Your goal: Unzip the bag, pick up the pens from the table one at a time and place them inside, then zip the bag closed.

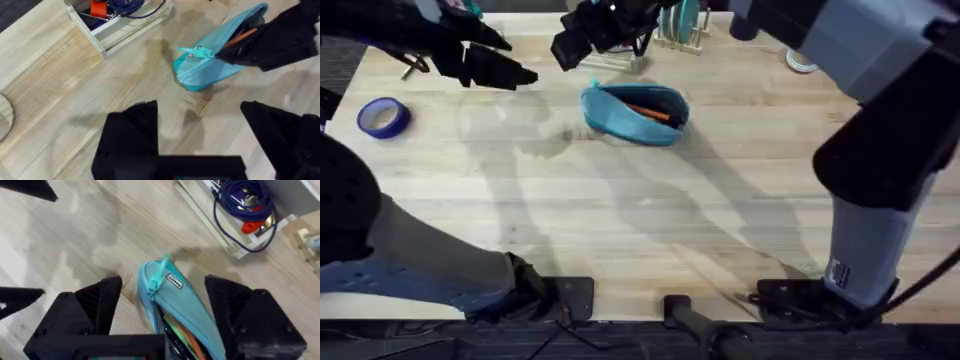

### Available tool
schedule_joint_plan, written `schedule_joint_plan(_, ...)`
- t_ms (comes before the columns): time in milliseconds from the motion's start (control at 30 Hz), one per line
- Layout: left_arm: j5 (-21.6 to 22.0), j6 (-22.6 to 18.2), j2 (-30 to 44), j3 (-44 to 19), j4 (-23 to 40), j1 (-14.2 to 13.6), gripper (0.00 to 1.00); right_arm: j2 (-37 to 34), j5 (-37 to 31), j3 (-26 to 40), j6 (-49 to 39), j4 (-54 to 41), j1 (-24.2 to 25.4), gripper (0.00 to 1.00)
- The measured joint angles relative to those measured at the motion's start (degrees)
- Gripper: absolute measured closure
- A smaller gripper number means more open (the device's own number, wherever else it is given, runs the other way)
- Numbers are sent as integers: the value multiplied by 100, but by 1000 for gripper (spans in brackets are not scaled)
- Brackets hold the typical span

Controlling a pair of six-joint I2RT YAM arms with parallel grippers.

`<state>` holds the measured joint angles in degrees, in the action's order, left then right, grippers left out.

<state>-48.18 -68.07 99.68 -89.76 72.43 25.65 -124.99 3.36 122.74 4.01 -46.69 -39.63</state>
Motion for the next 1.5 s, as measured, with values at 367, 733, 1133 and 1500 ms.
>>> schedule_joint_plan(367, 0, 0, 0, 4, 1, 0, 6, -531, 61, 11, 24, 294, -21, 5)
schedule_joint_plan(733, 0, 0, 0, 4, 1, 0, 6, -752, 78, 11, 243, 161, -23, 23)
schedule_joint_plan(1133, -1, 0, 0, 4, 1, 0, 6, -750, 251, 13, 346, 178, -91, 862)
schedule_joint_plan(1500, 0, 0, 0, 4, 1, 0, 6, -752, 223, 13, 346, 161, -70, 973)
